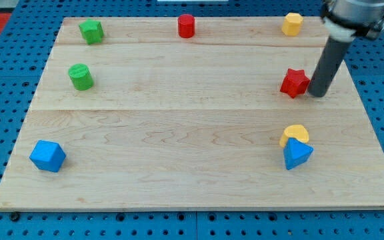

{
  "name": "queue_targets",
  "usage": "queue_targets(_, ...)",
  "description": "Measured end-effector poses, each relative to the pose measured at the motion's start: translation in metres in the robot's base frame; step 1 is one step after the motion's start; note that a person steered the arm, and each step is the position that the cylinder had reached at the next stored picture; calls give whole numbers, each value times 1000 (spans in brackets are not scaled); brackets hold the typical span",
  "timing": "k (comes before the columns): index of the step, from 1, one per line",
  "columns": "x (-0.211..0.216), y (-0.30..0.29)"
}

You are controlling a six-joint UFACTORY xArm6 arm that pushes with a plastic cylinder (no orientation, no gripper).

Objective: Push the red star into the yellow heart

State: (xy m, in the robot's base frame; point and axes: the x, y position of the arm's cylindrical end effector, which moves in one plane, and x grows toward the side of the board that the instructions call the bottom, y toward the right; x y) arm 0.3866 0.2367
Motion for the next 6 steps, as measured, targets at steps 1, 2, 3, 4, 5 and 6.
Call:
queue_targets(1,-29,-22)
queue_targets(2,8,-66)
queue_targets(3,35,-55)
queue_targets(4,43,-45)
queue_targets(5,-19,-50)
queue_targets(6,8,-114)
